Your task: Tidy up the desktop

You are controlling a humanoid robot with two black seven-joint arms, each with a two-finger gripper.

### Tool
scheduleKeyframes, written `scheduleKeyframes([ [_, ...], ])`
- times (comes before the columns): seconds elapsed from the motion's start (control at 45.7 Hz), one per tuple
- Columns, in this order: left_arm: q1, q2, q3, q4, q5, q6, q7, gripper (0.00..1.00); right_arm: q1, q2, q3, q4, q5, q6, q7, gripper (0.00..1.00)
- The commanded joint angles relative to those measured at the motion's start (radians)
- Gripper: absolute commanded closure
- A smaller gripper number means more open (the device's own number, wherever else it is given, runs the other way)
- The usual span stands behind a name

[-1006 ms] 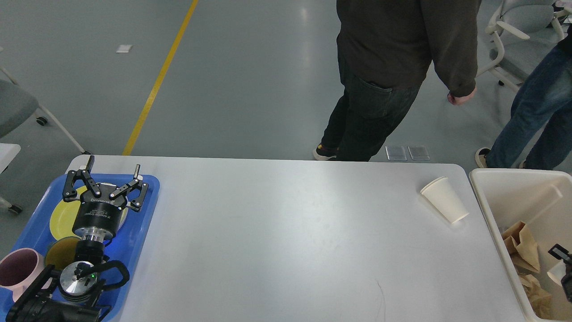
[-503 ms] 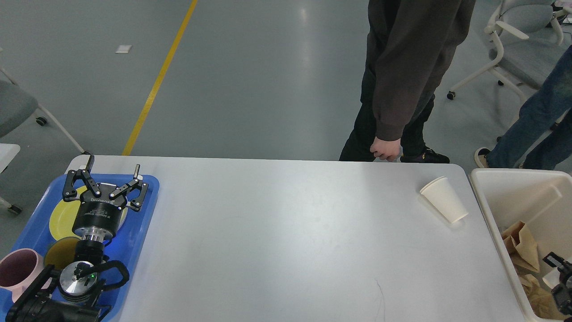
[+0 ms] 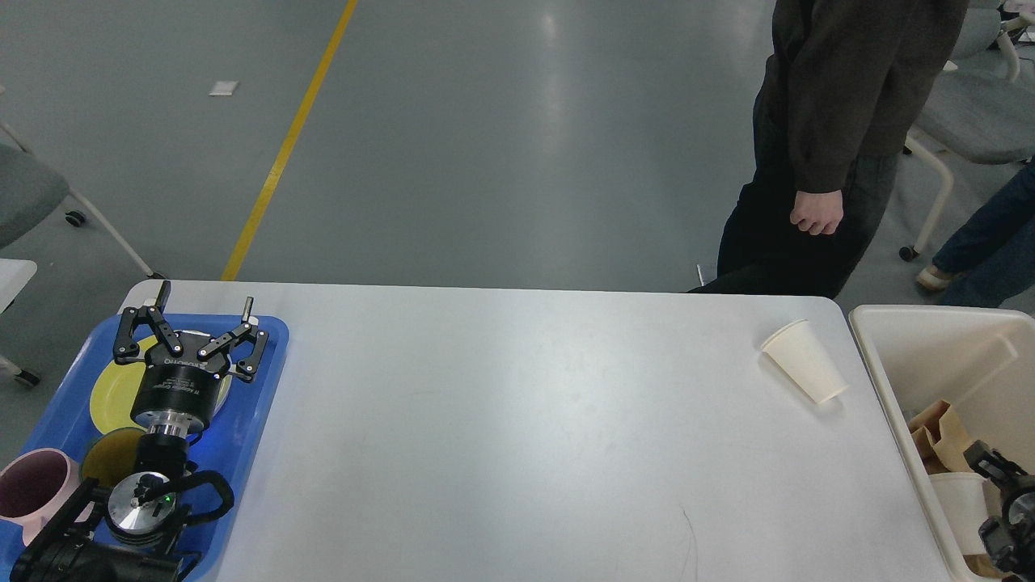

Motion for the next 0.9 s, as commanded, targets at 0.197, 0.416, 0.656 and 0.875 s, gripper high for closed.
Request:
scheduleKeyframes([
  [0.197, -0.002, -0.001, 0.000, 0.000, 0.000, 0.000, 0.000, 0.04, 0.188, -0.087, -0.035, 0.016, -0.014, 0.375, -0.007, 0.00],
  [0.416, 0.000, 0.001, 0.000, 0.000, 0.000, 0.000, 0.000, 0.04, 0.449, -0.065, -0.288, 0.009, -0.019, 0.737, -0.007, 0.00],
  [0.656, 0.000, 0.001, 0.000, 0.000, 0.000, 0.000, 0.002, 0.04, 0.794, -0.042, -0.436, 0.215, -0.045, 0.886, -0.010, 0.00],
  [0.875, 0.000, -0.001, 0.000, 0.000, 0.000, -0.001, 0.002, 0.04, 1.202, -0.030, -0.431, 0.748, -0.214, 0.814, -0.016, 0.00],
])
